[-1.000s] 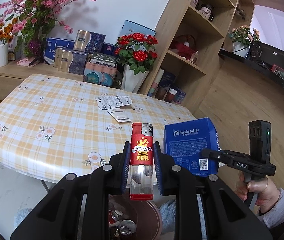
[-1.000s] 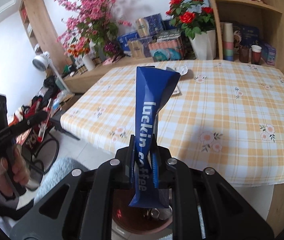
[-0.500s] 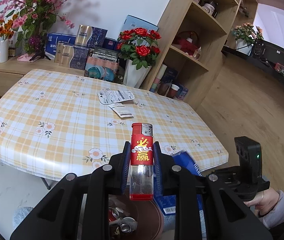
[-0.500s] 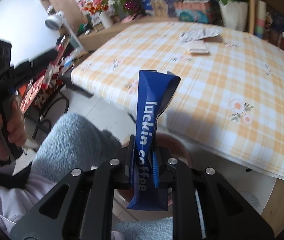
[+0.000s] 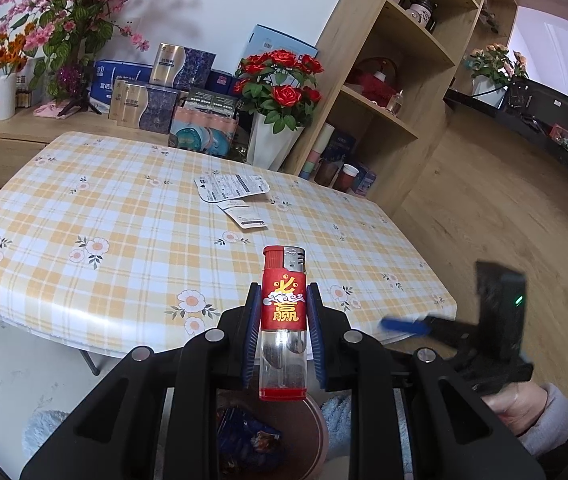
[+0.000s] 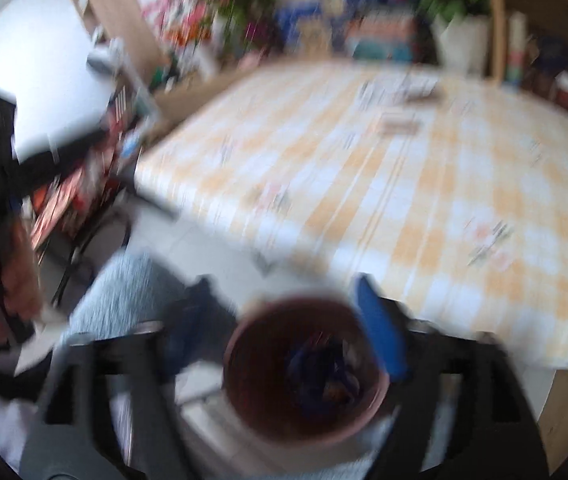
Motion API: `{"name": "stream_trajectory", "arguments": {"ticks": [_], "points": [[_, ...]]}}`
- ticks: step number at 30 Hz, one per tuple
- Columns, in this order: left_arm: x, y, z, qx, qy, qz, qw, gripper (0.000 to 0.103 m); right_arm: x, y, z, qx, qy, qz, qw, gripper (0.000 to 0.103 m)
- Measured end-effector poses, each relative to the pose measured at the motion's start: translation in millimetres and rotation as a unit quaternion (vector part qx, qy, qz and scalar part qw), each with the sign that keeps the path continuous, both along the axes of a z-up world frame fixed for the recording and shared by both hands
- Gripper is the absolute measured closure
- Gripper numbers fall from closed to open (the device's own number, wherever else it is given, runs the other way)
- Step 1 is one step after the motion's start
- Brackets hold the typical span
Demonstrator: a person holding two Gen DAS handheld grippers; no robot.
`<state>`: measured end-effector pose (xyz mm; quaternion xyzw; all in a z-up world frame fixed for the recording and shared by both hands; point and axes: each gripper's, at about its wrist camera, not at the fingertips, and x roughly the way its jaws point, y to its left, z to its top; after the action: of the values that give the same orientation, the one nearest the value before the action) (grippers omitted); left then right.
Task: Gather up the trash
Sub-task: 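Lower the red lighter into the bin and open the left gripper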
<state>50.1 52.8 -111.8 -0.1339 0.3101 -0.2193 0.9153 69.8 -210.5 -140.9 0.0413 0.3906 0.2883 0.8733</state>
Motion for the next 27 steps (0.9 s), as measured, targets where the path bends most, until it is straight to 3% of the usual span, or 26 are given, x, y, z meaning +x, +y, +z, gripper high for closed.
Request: {"name": "stream_trajectory", "arguments": {"ticks": [2, 3, 7, 9, 15, 19, 27], "points": [[-1, -2, -3, -0.002, 0.003, -0.003, 1.0000, 0.081, 1, -7, 11, 0.013, -0.021, -0.012, 1.000, 0.012], [0, -3, -3, -0.002, 0.004, -0.005, 1.0000, 0.081, 1, -13, 18, 0.010, -0.040, -0.037, 0.998, 0.006], [-1, -9, -6, -0.002, 0.007, -0.012, 0.9999, 0.081, -4, -33, 34, 0.016, -0.093, -0.118, 0.989, 0.005], [-2, -14, -10, 0.000, 0.011, -0.018, 0.9998, 0.081, -3, -39, 38, 0.029, -0.100, -0.127, 0.986, 0.005], [-5, -26, -24, 0.001, 0.030, -0.033, 0.9990, 0.081, -8, -46, 43, -0.008, -0.150, -0.181, 0.972, 0.005], [-6, -33, -30, 0.005, 0.036, -0.040, 0.9985, 0.081, -8, -47, 38, -0.036, -0.153, -0.201, 0.967, 0.005], [-6, -40, -32, 0.007, 0.041, -0.055, 0.9976, 0.081, -11, -49, 29, -0.036, -0.150, -0.200, 0.968, 0.006]]}}
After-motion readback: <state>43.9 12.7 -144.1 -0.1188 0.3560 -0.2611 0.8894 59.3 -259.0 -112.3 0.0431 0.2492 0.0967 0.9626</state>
